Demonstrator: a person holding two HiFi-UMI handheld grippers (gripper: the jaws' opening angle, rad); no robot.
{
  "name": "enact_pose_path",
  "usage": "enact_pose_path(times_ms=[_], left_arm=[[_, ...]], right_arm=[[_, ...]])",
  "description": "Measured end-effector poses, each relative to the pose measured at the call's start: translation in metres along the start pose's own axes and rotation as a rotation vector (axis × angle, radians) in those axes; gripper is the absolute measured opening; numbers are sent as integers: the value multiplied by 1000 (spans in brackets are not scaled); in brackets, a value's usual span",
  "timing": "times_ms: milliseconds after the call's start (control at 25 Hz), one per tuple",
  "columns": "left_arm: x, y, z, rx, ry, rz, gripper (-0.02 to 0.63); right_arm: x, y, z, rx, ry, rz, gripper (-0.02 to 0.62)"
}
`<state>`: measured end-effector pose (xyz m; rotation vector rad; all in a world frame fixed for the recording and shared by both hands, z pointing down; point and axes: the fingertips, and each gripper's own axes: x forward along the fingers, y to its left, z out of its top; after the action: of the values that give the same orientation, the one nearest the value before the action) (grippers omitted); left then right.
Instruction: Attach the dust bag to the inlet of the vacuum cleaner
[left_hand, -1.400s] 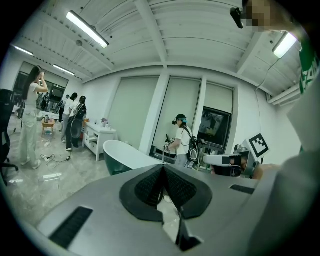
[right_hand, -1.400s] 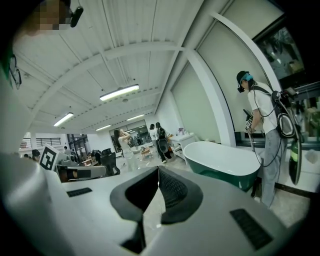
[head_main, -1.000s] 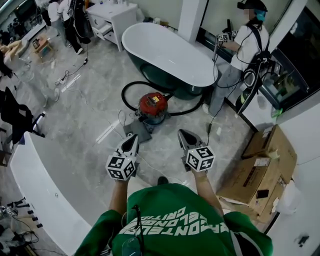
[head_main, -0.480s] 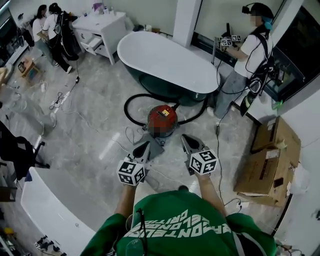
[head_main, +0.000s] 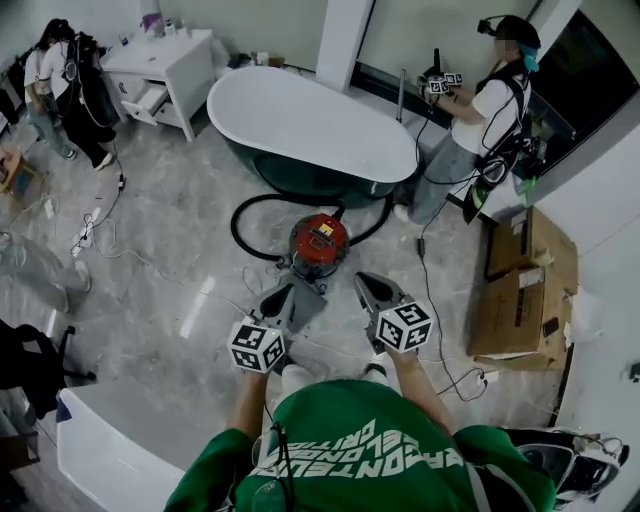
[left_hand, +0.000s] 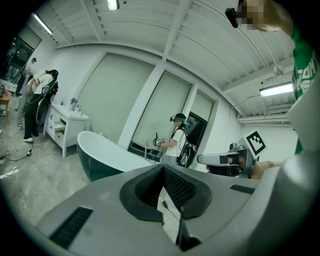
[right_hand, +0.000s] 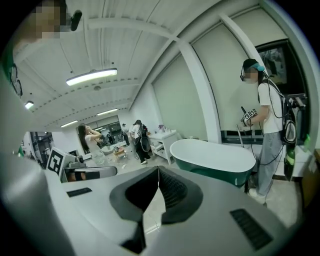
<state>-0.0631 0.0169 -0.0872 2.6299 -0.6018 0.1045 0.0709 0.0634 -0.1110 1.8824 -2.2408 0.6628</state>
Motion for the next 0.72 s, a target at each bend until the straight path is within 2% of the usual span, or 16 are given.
enact_pose_path(times_ms=[200, 440, 720], left_arm=[[-11, 23, 1, -19, 6, -37, 5], [-16, 30, -3, -31, 15, -80, 5], [-24, 34, 0, -23, 23, -95, 5]], right_arm=[[14, 19, 4, -3, -4, -35, 9], [12, 25, 1, 6, -9, -86, 9], [17, 35, 5, 26, -33, -94, 9]])
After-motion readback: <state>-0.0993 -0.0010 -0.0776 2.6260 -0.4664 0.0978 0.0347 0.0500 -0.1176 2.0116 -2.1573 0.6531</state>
